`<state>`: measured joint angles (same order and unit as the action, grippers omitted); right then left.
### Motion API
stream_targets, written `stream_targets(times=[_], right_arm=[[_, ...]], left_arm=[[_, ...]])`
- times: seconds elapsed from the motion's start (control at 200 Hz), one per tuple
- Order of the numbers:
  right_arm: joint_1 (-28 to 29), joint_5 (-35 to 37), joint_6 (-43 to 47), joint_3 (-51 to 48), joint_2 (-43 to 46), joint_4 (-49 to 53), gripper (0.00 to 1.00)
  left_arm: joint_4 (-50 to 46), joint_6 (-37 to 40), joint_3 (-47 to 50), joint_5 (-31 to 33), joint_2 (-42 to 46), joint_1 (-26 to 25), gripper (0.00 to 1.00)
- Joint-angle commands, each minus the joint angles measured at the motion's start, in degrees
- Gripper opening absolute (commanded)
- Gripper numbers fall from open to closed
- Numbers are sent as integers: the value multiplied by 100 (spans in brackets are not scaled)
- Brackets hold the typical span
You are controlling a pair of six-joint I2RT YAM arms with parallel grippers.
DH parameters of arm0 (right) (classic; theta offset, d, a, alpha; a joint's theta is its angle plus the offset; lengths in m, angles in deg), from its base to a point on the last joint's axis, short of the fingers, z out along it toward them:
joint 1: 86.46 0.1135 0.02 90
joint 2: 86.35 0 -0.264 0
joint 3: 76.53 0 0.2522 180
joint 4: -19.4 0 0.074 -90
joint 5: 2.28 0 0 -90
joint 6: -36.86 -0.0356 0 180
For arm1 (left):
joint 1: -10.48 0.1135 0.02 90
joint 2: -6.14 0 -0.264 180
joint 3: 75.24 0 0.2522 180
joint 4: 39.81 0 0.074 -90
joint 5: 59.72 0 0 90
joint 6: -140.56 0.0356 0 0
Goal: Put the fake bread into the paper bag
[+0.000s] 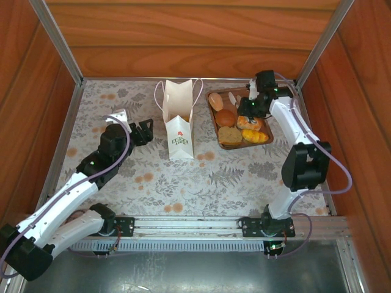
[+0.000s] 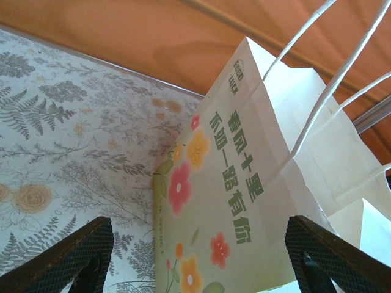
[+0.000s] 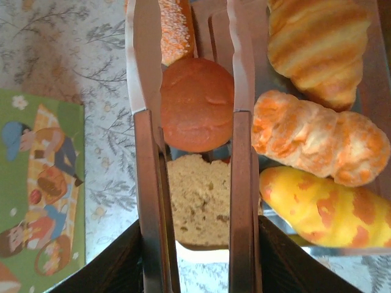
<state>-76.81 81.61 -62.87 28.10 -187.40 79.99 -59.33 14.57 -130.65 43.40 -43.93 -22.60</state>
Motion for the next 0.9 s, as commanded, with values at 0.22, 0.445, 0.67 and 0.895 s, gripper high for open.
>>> stream_targets(times=[0.22, 0.445, 0.67, 0.895], right_arm=[[-178, -571, 296, 199, -502, -650, 50], [-308, -1143, 289, 54, -650, -1051, 54], [-306, -1446, 489, 378, -1022, -871, 57], [-309, -1487, 798, 719, -1350, -580, 58]], left_arm=[[32, -118, 271, 213, 97, -30, 79], [-4, -102, 277, 259, 133, -25, 79], [0, -126, 289, 254, 136, -28, 79], [-41, -119, 246, 295, 108, -23, 79]])
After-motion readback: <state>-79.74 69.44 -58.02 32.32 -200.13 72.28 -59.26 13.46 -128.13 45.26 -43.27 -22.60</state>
